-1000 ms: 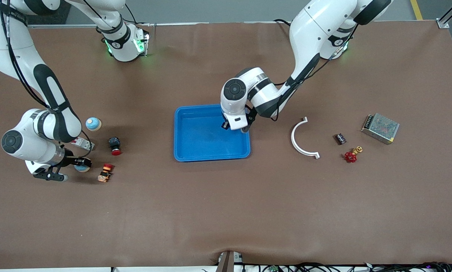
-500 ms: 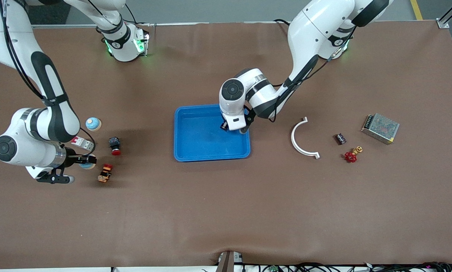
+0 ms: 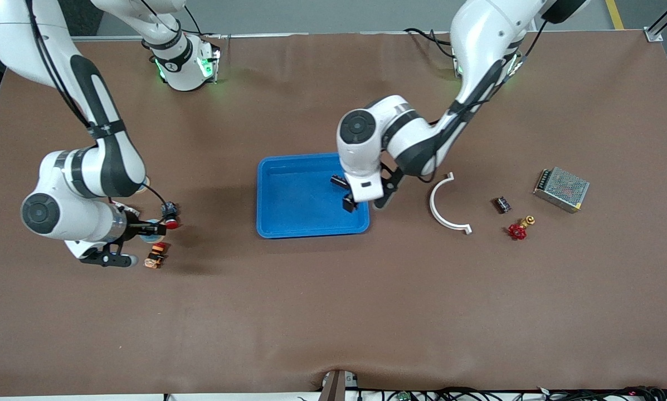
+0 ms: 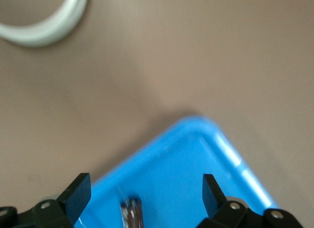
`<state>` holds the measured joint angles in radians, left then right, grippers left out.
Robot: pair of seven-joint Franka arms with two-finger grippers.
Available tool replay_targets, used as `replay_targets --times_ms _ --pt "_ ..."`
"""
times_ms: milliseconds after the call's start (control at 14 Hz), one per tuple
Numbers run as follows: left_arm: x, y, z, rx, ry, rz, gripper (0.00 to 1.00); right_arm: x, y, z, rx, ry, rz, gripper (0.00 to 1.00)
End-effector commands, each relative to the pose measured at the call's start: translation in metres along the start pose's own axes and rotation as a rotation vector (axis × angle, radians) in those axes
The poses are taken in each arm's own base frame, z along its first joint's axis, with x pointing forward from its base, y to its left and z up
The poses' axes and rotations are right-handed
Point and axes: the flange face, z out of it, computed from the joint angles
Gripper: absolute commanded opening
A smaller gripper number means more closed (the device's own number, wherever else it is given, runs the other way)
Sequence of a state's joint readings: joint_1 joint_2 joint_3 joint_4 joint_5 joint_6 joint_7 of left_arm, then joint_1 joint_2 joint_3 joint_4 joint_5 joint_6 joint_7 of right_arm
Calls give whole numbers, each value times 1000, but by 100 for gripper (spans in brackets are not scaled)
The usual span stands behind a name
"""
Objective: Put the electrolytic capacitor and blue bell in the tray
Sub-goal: 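Release the capacitor into the tray and raise the left gripper, then grasp the second capacitor with the left gripper while the right carries the button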
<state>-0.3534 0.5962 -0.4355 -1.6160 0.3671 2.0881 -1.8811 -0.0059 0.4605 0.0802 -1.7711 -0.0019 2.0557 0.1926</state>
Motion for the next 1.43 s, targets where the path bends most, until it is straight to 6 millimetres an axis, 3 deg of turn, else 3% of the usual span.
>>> replay_targets --times_ms 0,214,357,571,714,857,1000,1214,1357 --pt "66 -12 -24 39 22 19 100 -28 -29 -10 -1 -6 65 0" --pt "121 -40 -26 90 28 107 100 -52 -62 -7 35 -29 135 0" --pt "175 -66 -17 130 18 138 100 -73 -93 2 43 -14 189 0" --pt "245 -104 14 189 -66 204 100 -104 -149 22 47 33 289 0" --pt "272 -127 37 230 -103 230 100 -117 -173 27 46 39 335 0" --pt "312 -157 59 250 -152 279 100 -135 -205 29 48 50 371 0" --pt "355 -184 71 236 -191 326 100 -145 -222 33 59 65 408 0" --pt "376 -204 90 216 -222 349 100 -167 -238 53 73 84 454 0" --pt "376 -216 108 167 -210 333 100 -182 -250 65 85 97 479 0"
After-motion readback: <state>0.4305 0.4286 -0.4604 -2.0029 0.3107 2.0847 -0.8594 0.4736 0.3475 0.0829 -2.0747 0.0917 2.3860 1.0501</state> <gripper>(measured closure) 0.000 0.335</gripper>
